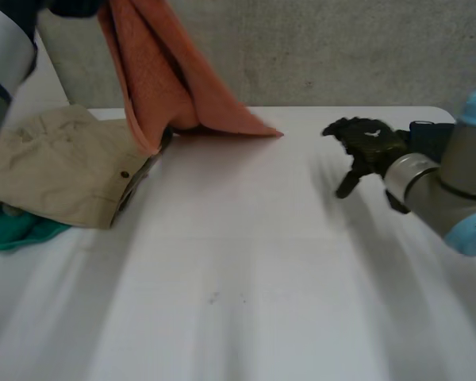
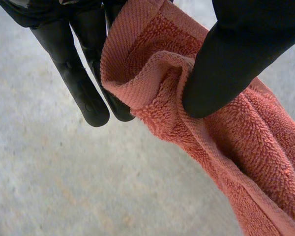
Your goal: Fold the laundry.
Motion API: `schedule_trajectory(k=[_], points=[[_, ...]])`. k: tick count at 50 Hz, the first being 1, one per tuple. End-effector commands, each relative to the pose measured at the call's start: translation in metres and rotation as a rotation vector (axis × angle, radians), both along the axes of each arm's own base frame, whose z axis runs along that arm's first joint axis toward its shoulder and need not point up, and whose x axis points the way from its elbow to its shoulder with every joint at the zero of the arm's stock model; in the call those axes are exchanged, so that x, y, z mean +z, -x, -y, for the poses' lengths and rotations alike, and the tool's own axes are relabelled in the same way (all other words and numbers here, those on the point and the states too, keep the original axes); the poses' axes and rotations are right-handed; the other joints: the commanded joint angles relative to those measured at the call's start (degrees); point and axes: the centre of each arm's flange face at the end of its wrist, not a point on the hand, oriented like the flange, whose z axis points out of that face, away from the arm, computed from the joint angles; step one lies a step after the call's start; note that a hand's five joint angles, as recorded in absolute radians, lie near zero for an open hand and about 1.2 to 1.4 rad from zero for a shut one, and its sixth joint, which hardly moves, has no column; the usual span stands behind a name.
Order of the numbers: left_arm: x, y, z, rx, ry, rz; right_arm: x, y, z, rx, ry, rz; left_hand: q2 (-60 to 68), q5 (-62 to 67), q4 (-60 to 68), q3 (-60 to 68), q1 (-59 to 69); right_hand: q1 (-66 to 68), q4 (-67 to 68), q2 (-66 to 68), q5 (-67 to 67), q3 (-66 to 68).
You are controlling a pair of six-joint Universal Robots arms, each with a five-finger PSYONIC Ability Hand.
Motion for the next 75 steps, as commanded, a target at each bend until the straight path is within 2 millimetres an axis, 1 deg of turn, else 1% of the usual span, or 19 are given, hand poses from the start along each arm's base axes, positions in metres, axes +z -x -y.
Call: schedule_trajectory(k=[1, 3, 10, 13, 15, 19, 23, 28, 32, 35, 37, 41, 45, 52, 58, 63, 68, 73, 75], points=[[0.026, -0.002, -0.032, -0.059, 0.064, -0.009, -0.026, -0.056, -0.030, 0.133, -0.152, 0.200, 11.3, 15.7, 11.0, 12.0, 15.7, -1.6, -3.3, -2.9, -3.9, -2.1], [0.032, -0.005, -0.040, -0.060, 0.076, -0.012, -0.034, -0.065, -0.027, 0.139, -0.144, 0.238, 11.3, 15.7, 11.0, 12.0, 15.7, -1.6, -3.3, -2.9, -3.9, -2.1], [0.048, -0.014, -0.061, -0.064, 0.117, -0.031, -0.050, -0.070, -0.007, 0.033, -0.080, 0.258, 11.3, 15.7, 11.0, 12.0, 15.7, -1.6, -3.3, -2.9, -3.9, -2.1], [0.050, -0.015, -0.063, -0.064, 0.125, -0.034, -0.053, -0.068, -0.006, 0.002, -0.081, 0.250, 11.3, 15.7, 11.0, 12.0, 15.7, -1.6, -3.3, -2.9, -3.9, -2.1], [0.050, -0.015, -0.064, -0.064, 0.123, -0.033, -0.051, -0.066, -0.008, -0.013, -0.087, 0.247, 11.3, 15.7, 11.0, 12.0, 15.7, 4.5, 2.8, 3.2, 2.3, 4.0], [0.048, -0.015, -0.063, -0.064, 0.113, -0.029, -0.039, -0.054, -0.016, -0.028, -0.101, 0.250, 11.3, 15.7, 11.0, 12.0, 15.7, 13.8, 12.0, 12.5, 11.5, 13.3], [0.046, -0.014, -0.062, -0.065, 0.103, -0.025, -0.022, -0.046, -0.029, 0.011, -0.111, 0.248, 11.3, 15.7, 11.0, 12.0, 15.7, 13.7, 11.9, 12.4, 11.4, 13.1], [0.046, -0.014, -0.061, -0.065, 0.101, -0.024, -0.035, -0.028, -0.035, 0.062, -0.254, 0.221, 11.3, 15.7, 11.0, 12.0, 15.7, 14.8, 13.1, 13.5, 12.5, 14.3], [0.046, -0.014, -0.060, -0.063, 0.101, -0.024, -0.047, -0.012, -0.041, 0.040, -0.382, 0.204, 11.3, 15.7, 11.0, 12.0, 15.7, 31.5, 29.7, 30.2, 29.2, 30.9], [0.046, -0.014, -0.060, -0.063, 0.101, -0.024, -0.050, 0.009, -0.032, -0.021, -0.390, 0.209, 11.3, 15.7, 11.0, 12.0, 15.7, 31.8, 30.0, 30.5, 29.5, 31.3], [0.046, -0.014, -0.060, -0.063, 0.099, -0.023, -0.043, 0.022, -0.023, -0.052, -0.361, 0.214, 11.3, 15.7, 11.0, 12.0, 15.7, 30.0, 28.2, 28.7, 27.7, 29.5], [0.046, -0.014, -0.060, -0.063, 0.101, -0.024, -0.030, 0.030, -0.014, -0.064, -0.323, 0.224, 11.3, 15.7, 11.0, 12.0, 15.7, 16.9, 15.1, 15.6, 14.6, 16.4], [0.048, -0.015, -0.060, -0.061, 0.108, -0.026, -0.031, 0.026, -0.013, -0.049, -0.315, 0.218, 11.3, 15.7, 11.0, 12.0, 15.7, 6.3, 4.5, 5.0, 4.0, 5.8], [0.053, -0.015, -0.062, -0.062, 0.122, -0.033, -0.050, 0.022, -0.008, -0.049, -0.347, 0.207, 11.3, 15.7, 11.0, 12.0, 15.7, 3.1, 1.3, 1.8, 0.8, 2.5], [0.054, -0.015, -0.062, -0.060, 0.124, -0.034, -0.058, -0.004, -0.010, 0.018, -0.338, 0.204, 11.3, 15.7, 11.0, 12.0, 15.7, 3.4, 1.6, 2.1, 1.1, 2.9], [0.054, -0.016, -0.062, -0.060, 0.123, -0.034, -0.076, -0.021, -0.004, 0.050, -0.330, 0.206, 11.3, 15.7, 11.0, 12.0, 15.7, 5.9, 4.1, 4.6, 3.6, 5.4], [0.055, -0.017, -0.064, -0.057, 0.123, -0.038, -0.094, -0.038, 0.006, 0.081, -0.290, 0.219, 11.3, 15.7, 11.0, 12.0, 15.7, 27.6, 25.8, 26.3, 25.3, 27.0], [0.055, -0.017, -0.064, -0.056, 0.118, -0.037, -0.088, -0.039, 0.012, 0.088, -0.276, 0.236, 11.3, 15.7, 11.0, 12.0, 15.7, 68.3, 66.6, 67.0, 66.1, 67.8], [0.055, -0.018, -0.064, -0.051, 0.118, -0.036, -0.083, -0.038, 0.009, 0.086, -0.278, 0.237, 11.3, 15.7, 11.0, 12.0, 15.7, 68.4, 66.7, 67.1, 66.1, 67.9]])
